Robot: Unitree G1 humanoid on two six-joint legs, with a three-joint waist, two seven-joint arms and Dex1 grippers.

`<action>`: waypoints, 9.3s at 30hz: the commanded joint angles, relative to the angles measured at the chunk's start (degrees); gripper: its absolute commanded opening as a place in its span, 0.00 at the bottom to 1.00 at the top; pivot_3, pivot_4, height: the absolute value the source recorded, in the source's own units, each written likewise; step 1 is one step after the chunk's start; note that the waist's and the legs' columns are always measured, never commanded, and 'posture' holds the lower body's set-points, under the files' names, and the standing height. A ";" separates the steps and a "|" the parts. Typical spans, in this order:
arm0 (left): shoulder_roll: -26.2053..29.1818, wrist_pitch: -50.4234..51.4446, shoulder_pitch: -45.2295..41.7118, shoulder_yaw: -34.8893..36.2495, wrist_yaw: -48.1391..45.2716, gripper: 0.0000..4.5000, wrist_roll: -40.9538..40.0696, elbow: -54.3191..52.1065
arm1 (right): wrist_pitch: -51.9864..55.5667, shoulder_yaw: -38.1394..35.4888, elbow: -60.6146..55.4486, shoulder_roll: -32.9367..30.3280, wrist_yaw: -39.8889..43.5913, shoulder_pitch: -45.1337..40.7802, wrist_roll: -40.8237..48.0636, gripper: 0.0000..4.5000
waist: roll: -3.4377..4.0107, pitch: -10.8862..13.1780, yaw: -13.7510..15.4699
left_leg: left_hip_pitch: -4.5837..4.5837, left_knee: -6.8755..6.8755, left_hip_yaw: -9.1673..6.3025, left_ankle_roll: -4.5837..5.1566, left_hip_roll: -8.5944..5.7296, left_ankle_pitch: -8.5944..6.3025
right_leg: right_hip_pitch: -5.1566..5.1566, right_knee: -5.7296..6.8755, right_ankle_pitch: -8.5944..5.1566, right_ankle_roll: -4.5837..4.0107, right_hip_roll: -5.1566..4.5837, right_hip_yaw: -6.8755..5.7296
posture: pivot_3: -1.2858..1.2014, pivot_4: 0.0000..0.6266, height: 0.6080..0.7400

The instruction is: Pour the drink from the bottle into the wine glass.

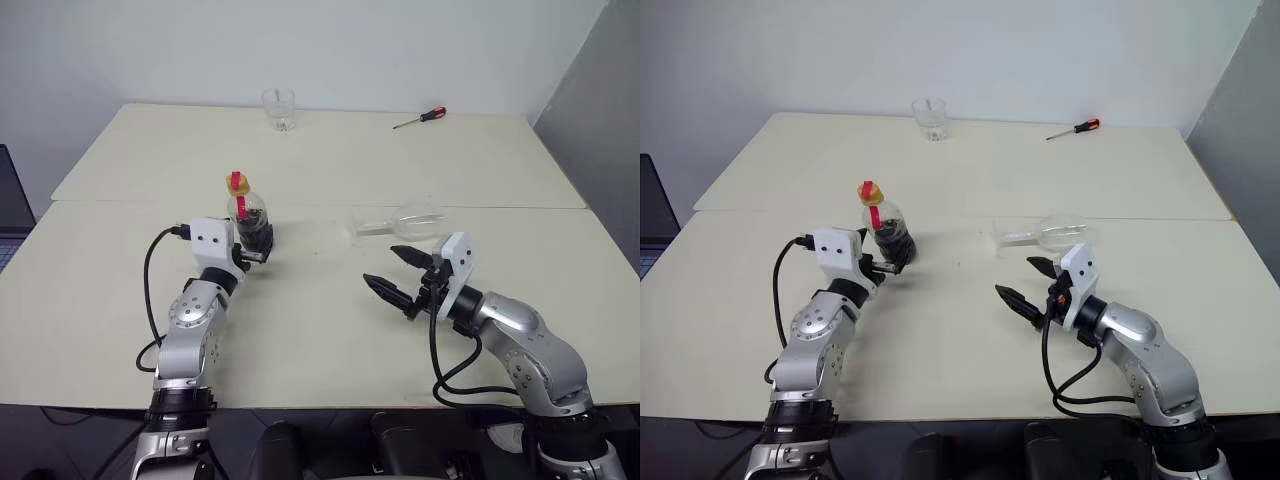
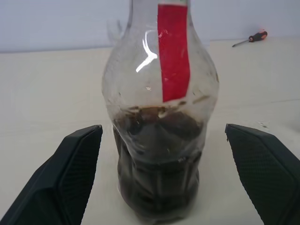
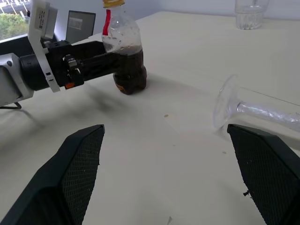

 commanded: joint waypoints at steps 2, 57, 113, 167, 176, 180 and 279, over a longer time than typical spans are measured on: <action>0.52 -2.53 -3.89 0.19 -0.53 0.99 0.85 4.41 | -1.02 -0.42 -1.35 0.55 -0.62 -1.36 0.01 1.00 | 0.00 0.00 0.04 | 0.00 0.00 0.00 0.00 0.00 0.00 | 0.00 0.00 0.00 0.00 0.00 -0.02 | 0.52 0.24 1.00; -1.67 -6.46 -10.68 -0.71 -5.89 0.99 0.31 19.20 | 8.74 -4.24 -6.55 -0.11 -7.63 -7.93 3.75 1.00 | -0.01 -0.01 0.50 | -0.06 0.08 -0.01 0.00 0.02 0.00 | 0.00 0.02 0.01 0.01 0.02 -0.08 | 0.52 0.24 1.00; -10.74 -3.07 -4.70 -16.50 -11.84 0.43 2.17 -1.38 | 31.62 -5.79 -8.64 10.87 -25.63 -25.78 9.88 1.00 | 0.01 0.01 0.37 | -0.16 0.11 -0.06 0.00 0.03 0.01 | -0.05 0.02 0.01 0.01 0.02 0.01 | 0.52 0.24 1.00; -10.51 -4.03 -4.85 -17.64 -12.51 0.25 5.86 -2.40 | -7.55 9.72 39.04 -4.43 27.36 -43.02 -3.75 0.28 | 0.05 0.07 -0.42 | -0.15 -0.01 -0.01 0.01 0.05 0.00 | -0.09 -0.09 0.15 -0.24 0.11 -0.05 | 0.52 0.24 1.00; -10.38 -3.49 -4.33 -17.75 -11.79 0.24 5.88 -3.17 | -15.98 11.03 53.07 -4.27 40.55 -48.31 -8.63 0.28 | 0.15 0.14 -0.49 | -0.10 -0.01 0.00 0.01 0.06 0.00 | -0.09 -0.02 0.16 -0.26 0.10 -0.06 | 0.52 0.24 1.00; -10.18 -3.42 -4.38 -17.60 -11.67 0.23 5.88 -3.19 | -15.55 10.98 55.66 -3.79 41.16 -49.74 -10.43 0.28 | 0.17 0.15 -0.47 | -0.09 -0.01 -0.01 0.01 0.06 0.00 | -0.10 0.00 0.17 -0.27 0.10 -0.06 | 0.52 0.24 1.00; -11.92 -5.55 -6.29 -18.29 -10.91 0.22 7.13 1.04 | 46.92 -2.66 -13.80 19.07 -28.75 -31.00 -2.52 0.48 | 0.37 0.29 -0.92 | -0.21 -0.09 -0.07 0.00 0.03 0.01 | -0.20 -0.04 0.00 0.02 0.04 0.00 | 0.52 0.24 1.00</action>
